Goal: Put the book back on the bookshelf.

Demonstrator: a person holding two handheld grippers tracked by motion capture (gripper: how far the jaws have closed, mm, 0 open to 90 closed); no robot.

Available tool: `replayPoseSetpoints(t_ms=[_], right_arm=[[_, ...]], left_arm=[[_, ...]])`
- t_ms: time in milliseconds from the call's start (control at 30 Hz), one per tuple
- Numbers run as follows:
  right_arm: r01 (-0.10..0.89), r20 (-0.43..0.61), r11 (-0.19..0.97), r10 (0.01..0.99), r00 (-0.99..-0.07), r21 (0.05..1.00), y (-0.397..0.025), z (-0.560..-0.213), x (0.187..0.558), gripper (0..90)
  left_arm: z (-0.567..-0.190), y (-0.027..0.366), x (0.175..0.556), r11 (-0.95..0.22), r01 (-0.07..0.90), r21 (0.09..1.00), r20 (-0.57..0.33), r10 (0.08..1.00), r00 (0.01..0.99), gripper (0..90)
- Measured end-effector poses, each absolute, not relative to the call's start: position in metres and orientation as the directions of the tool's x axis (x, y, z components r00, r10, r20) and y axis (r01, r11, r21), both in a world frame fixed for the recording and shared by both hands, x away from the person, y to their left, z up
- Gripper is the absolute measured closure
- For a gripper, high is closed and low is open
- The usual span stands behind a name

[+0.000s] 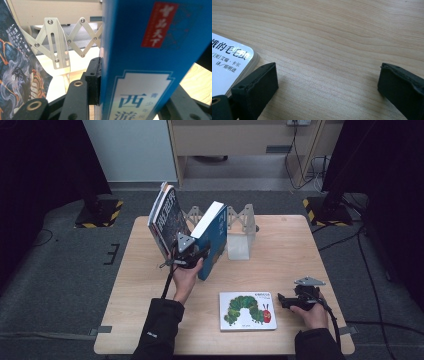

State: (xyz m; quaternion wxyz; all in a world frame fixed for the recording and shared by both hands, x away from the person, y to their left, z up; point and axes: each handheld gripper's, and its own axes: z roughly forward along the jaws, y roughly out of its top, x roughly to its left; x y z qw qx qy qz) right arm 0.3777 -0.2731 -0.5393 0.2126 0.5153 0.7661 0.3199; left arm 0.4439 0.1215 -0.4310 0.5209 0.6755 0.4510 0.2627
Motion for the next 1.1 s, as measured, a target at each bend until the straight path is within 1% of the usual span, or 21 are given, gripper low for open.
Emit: replayPoseSetpoints(t_ms=[300,400,700,933,1100], right_arm=[[0.654,0.005,0.262,0.927,-0.376,0.709,-0.273,-0.539,0.378,3.1],[0.654,0.004,0.264,0.926,-0.378,0.709,-0.273,-0.539,0.378,3.1],[0.654,0.005,0.261,0.927,-0.376,0.710,-0.273,-0.539,0.378,3.0],[0.655,0.006,0.261,0.927,-0.375,0.709,-0.273,-0.539,0.378,2.8],[0.657,0.006,0.263,0.926,-0.377,0.707,-0.272,-0.539,0.378,2.5]], left_arm=[[-0.430,0.120,0.445,-0.061,0.333,0.941,-0.102,0.888,0.449,59.7],[-0.429,0.119,0.443,-0.080,0.329,0.941,-0.073,0.900,0.429,60.5],[-0.429,0.116,0.435,-0.075,0.326,0.942,-0.065,0.915,0.398,60.5],[-0.429,0.117,0.437,-0.064,0.329,0.942,-0.065,0.928,0.366,60.7],[-0.428,0.116,0.443,-0.077,0.331,0.941,-0.048,0.934,0.353,60.8]])
